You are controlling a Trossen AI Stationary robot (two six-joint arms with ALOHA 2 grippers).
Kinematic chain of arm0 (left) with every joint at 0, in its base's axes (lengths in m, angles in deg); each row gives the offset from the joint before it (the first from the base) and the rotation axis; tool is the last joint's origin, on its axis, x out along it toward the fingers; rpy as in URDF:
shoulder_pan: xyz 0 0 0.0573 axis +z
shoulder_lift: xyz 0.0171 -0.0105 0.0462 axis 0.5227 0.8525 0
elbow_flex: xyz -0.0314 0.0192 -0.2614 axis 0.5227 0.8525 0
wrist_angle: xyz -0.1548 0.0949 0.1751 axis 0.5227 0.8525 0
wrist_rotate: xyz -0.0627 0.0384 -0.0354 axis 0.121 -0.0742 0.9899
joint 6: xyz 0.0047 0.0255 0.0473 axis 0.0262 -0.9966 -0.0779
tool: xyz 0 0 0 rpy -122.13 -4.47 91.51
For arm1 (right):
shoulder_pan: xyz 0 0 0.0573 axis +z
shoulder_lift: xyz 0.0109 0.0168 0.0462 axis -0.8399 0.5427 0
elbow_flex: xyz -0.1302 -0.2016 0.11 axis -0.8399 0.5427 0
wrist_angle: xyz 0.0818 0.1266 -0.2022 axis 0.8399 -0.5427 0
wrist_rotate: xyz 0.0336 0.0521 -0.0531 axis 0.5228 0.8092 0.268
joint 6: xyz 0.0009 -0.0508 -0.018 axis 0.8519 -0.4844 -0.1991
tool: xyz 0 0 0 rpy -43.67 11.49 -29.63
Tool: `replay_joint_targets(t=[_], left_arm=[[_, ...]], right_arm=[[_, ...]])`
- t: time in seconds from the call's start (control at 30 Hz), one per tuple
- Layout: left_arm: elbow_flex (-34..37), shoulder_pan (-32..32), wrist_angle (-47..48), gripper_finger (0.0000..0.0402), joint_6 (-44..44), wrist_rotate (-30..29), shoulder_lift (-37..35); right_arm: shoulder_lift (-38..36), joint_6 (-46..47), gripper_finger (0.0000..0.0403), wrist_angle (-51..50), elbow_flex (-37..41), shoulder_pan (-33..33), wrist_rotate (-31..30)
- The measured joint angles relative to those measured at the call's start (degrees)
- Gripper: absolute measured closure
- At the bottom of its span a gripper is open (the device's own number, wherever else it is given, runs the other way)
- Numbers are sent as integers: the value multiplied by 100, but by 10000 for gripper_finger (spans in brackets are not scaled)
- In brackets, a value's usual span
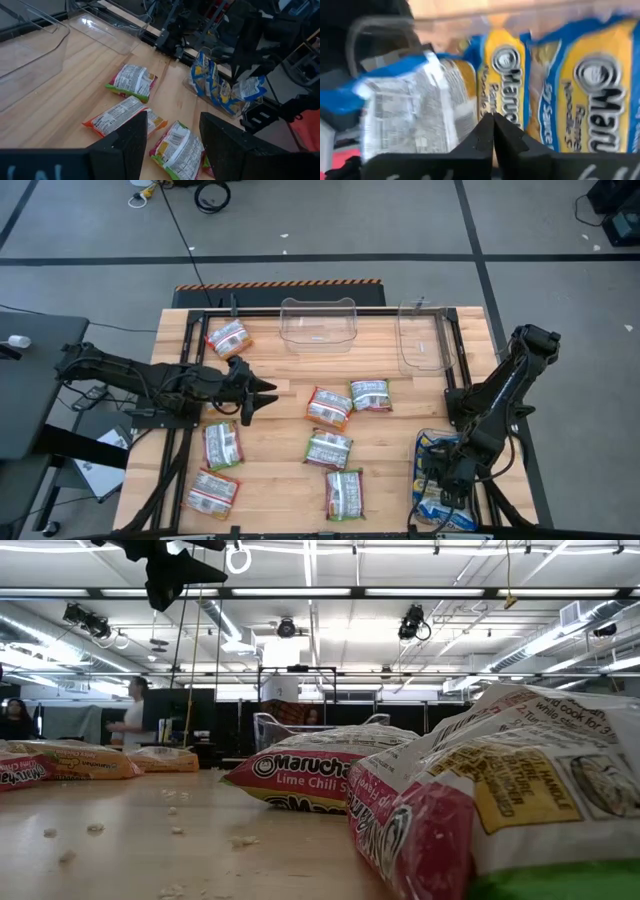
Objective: Sort Maruchan noodles
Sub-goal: Adjust the blue noodle pack
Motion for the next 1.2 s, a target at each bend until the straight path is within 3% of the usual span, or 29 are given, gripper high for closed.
replay_joint_targets(t=[0.07,0.27,0.4,0.57,0.8,0.97,1.2], left_arm=[[0,0,0,217,31,0,0],[0,-4,13,217,156,202,0],[0,-7,126,217,216,258,0],[0,-2,177,217,279,247,0],[0,0,177,217,255,234,0],[0,69,175,217,253,235,-1],[-2,205,135,217,251,253,-24]], right_arm=[[84,150,355,23,160,-28,223],[215,107,247,619,581,-30,111],[210,22,217,915,814,-30,83],[208,-184,248,1043,952,-42,-331],[181,-476,388,1439,950,-172,-127],[53,-431,397,1064,586,-177,46],[-141,-450,399,-960,-507,-177,-44]])
